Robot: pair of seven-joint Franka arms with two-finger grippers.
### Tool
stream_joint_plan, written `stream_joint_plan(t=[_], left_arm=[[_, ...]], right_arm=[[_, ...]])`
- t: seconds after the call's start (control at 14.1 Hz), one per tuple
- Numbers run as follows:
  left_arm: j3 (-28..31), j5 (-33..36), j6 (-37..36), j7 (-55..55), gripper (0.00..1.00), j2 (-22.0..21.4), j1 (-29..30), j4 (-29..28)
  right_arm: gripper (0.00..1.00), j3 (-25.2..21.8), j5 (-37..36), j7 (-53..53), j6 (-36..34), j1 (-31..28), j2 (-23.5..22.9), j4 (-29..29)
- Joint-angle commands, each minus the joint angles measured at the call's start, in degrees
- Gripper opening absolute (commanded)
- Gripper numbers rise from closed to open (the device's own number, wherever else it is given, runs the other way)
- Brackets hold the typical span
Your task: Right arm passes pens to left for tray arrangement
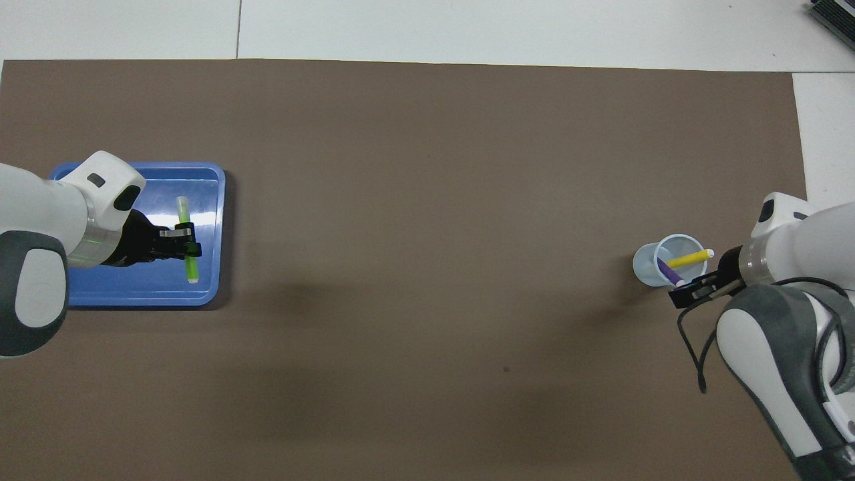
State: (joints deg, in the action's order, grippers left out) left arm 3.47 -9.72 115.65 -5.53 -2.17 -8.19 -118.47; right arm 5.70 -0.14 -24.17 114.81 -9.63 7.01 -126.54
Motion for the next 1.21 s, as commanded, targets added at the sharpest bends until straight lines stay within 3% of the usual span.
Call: stream_joint_plan(t=[0.0,0.64,1.13], left_arm=[[-0.4,3.1,3.1,4.6,0.00,2.3,2.0,-0.1],[-0.4,4.4,12.1,9.4,0.00,9.8,5.5,-0.2],[-0.4,4.4,17.4,11.9,0.00,15.8,7.6,-0.4]], right_arm=[[0.65,0.9,-1.1,0.9,1.6,-2.0,-0.7,-0.7],[0.66,1.1,2.7,18.0,3.4,-1.7,-3.0,-0.5],[0.65,1.1,5.9,19.2,3.8,-0.9,-3.4,-0.7]])
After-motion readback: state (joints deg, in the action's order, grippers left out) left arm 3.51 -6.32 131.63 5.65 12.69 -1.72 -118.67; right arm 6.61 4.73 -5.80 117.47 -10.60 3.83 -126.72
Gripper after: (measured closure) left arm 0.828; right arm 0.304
